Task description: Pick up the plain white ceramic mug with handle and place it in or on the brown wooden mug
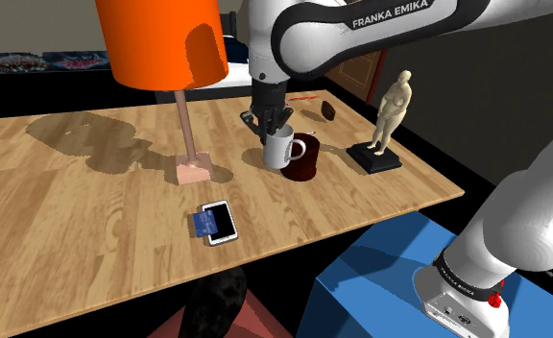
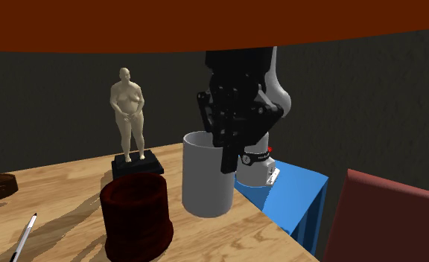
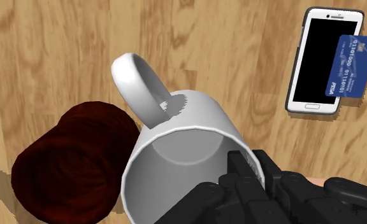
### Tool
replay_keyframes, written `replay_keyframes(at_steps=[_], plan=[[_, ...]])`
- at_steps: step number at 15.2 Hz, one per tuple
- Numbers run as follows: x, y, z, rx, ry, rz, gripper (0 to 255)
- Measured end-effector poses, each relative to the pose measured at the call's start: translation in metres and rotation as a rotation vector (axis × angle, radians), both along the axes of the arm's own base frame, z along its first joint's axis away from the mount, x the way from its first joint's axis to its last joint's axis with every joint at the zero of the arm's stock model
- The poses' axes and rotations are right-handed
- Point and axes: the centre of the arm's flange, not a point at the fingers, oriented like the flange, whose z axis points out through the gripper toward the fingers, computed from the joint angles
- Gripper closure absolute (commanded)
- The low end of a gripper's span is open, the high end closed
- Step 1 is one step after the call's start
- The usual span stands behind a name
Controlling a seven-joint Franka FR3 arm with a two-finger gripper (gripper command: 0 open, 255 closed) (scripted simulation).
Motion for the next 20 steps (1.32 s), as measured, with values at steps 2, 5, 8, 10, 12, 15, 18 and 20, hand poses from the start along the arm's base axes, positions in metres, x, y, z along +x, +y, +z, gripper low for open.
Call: replay_keyframes(at_steps=[2, 5, 8, 10, 12, 15, 18, 20], plan=[[0.000, -0.001, 0.011, 0.000, 0.000, 0.000, 255], [0.000, 0.000, 0.026, 0.000, 0.000, 0.000, 255], [0.000, -0.002, 0.042, 0.000, 0.000, 0.000, 255], [0.001, 0.000, 0.053, 0.000, 0.000, 0.000, 255], [0.002, -0.006, 0.059, 0.000, 0.000, 0.000, 255], [0.006, -0.042, 0.068, 0.000, 0.000, -0.001, 255], [0.012, -0.076, 0.079, 0.000, 0.000, -0.001, 255], [0.015, -0.101, 0.082, 0.000, 0.000, -0.002, 255]])
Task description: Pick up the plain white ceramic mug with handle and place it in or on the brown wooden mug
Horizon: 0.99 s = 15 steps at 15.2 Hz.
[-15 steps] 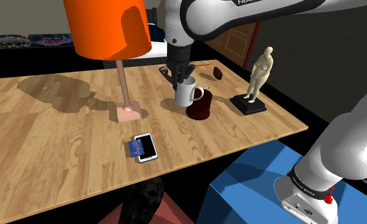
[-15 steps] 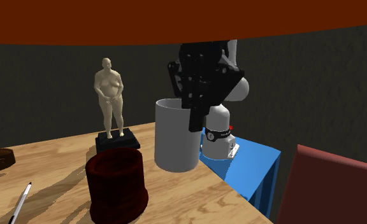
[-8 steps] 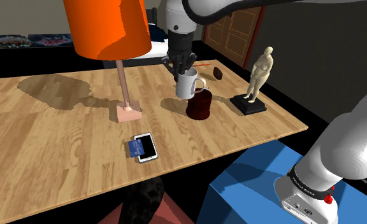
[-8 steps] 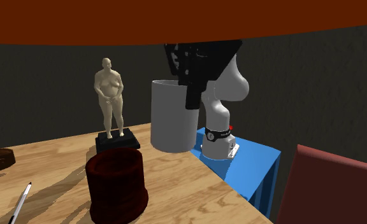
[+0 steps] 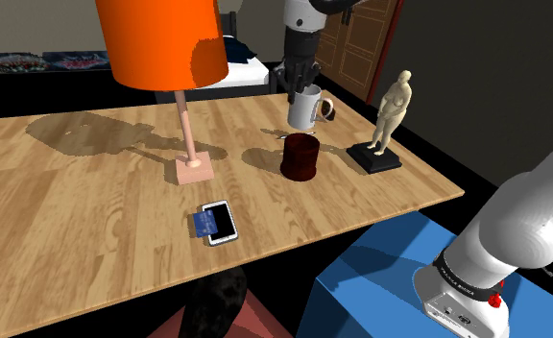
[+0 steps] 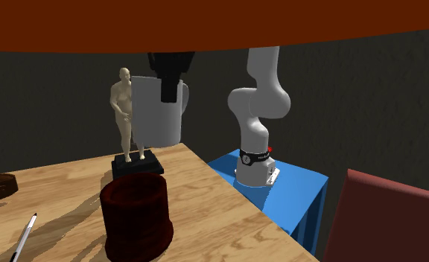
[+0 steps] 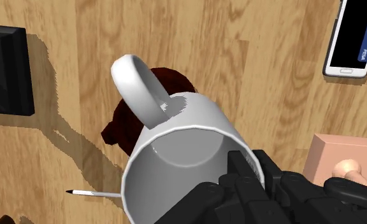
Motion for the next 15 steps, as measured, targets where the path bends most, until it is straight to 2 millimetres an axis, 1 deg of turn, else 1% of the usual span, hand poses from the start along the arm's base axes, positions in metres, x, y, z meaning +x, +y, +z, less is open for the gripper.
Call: replay_keyframes(at_steps=[1, 3, 4, 5, 8, 15], plan=[[0.004, -0.016, 0.000, 0.000, 0.000, 0.000, 255], [0.008, -0.041, 0.009, 0.000, 0.000, 0.000, 255], [0.009, -0.060, 0.013, 0.000, 0.000, -0.001, 255], [0.011, -0.067, 0.011, 0.000, 0.000, -0.001, 255], [0.012, -0.073, 0.001, 0.000, 0.001, 0.001, 255], [0.013, -0.074, -0.037, 0.000, 0.001, 0.002, 255]])
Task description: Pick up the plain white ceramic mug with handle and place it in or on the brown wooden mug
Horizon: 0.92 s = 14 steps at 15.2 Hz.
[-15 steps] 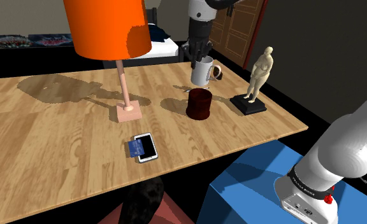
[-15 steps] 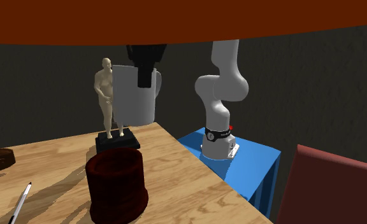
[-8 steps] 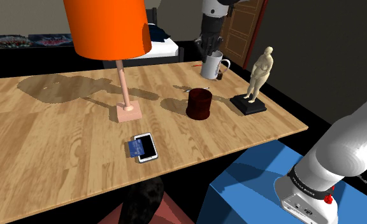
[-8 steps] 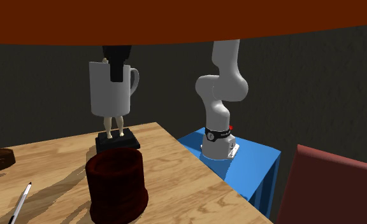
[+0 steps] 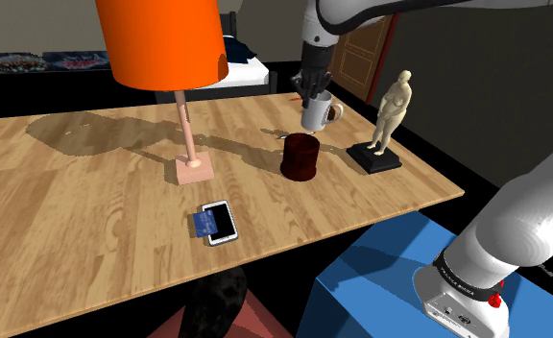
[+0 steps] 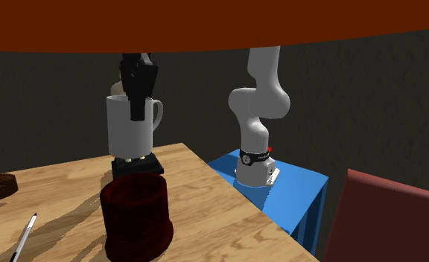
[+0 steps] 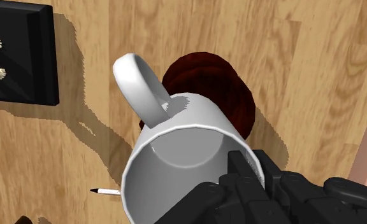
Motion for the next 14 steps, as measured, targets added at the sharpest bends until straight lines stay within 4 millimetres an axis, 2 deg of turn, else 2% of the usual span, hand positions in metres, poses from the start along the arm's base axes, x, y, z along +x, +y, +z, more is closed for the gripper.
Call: replay_keyframes(at_steps=[9, 14], plan=[[0.000, 0.000, -0.047, 0.000, 0.000, 0.000, 255], [0.000, 0.000, -0.055, 0.000, 0.000, 0.000, 255]])
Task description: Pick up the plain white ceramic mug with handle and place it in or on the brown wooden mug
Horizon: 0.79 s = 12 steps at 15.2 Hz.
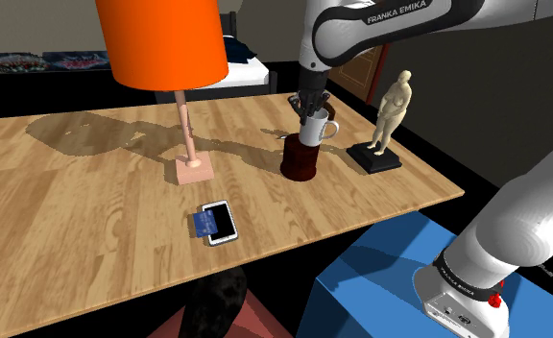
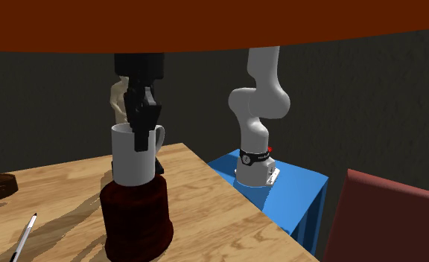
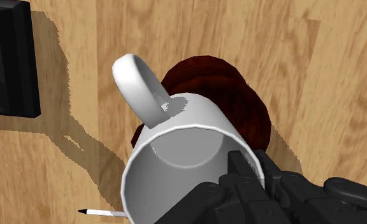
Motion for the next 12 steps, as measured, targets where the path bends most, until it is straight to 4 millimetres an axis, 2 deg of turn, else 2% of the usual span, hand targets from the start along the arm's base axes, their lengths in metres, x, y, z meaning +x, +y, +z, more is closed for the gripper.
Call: replay_keyframes(at_steps=[3, 4, 10, 12], plan=[[0.000, 0.000, 0.000, 0.000, 0.000, 0.000, 255], [0.000, 0.000, 0.000, 0.000, 0.000, 0.000, 0], [0.000, 0.000, 0.000, 0.000, 0.000, 0.000, 0], [-0.002, 0.000, 0.017, 0.000, -0.001, 0.000, 0]])
